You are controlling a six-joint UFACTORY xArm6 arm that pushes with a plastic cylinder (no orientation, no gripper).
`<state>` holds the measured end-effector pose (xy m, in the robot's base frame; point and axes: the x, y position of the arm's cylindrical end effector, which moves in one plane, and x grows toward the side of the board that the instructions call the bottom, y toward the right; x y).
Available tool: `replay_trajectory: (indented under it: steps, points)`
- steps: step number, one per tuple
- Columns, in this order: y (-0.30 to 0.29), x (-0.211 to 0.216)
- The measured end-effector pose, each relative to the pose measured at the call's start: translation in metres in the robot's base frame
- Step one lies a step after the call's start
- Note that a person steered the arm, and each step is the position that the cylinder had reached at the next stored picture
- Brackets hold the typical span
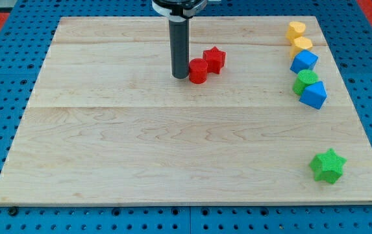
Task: Move your arm to the top left of the yellow heart
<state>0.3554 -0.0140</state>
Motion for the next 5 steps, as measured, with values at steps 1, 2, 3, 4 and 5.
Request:
replay_trajectory:
  steps: [1,2,3,4,5]
  points:
    - [-0.004,-0.064]
    - [0.000,-0.123]
    - [0.036,-0.160]
    - [0.144,-0.162]
    - [0.192,-0.163]
